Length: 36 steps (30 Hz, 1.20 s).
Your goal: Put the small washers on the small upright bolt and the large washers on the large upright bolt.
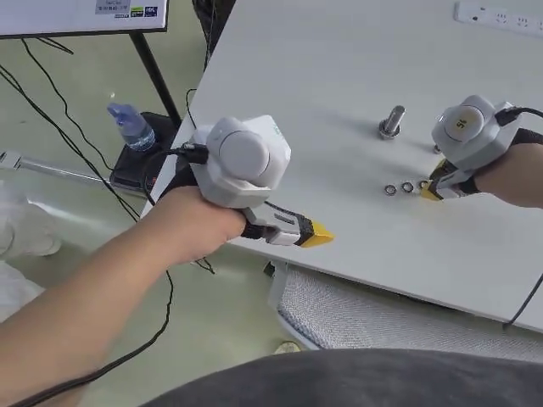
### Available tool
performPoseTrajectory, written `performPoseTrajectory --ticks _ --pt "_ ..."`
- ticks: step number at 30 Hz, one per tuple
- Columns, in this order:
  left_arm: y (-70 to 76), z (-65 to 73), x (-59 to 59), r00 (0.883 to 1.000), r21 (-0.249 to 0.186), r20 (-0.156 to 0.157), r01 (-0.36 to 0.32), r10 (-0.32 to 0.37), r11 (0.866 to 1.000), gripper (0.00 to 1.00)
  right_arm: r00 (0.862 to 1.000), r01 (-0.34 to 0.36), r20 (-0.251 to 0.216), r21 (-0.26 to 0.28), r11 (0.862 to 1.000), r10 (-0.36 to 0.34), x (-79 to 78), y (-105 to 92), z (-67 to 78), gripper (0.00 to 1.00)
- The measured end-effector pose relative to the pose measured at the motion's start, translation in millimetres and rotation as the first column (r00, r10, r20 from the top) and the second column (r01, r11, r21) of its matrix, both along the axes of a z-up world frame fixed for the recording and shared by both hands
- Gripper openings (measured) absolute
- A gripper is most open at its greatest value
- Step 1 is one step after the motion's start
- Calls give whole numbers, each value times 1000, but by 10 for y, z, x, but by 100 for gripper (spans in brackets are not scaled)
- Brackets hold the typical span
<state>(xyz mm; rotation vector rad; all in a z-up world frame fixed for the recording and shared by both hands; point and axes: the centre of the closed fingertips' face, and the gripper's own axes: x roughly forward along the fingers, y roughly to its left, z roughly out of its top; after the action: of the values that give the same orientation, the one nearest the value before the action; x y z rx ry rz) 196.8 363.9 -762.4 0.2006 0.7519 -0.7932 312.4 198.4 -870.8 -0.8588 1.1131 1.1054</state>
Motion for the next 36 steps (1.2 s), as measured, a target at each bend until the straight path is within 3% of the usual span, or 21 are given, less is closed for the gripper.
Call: performPoseTrajectory --ticks 23,30,36 --pt "19 -6 5 1000 -1 -1 4 -4 1000 81 1000 -3 24 -18 1000 3 -48 36 30 14" --pt "17 -6 -15 1000 -2 -1 2 -2 1000 81 1000 -1 17 -46 999 2 -28 31 21 12" --pt "8 -4 -28 1000 -1 -2 3 -3 1000 81 1000 9 8 -37 999 -9 3 13 9 12"
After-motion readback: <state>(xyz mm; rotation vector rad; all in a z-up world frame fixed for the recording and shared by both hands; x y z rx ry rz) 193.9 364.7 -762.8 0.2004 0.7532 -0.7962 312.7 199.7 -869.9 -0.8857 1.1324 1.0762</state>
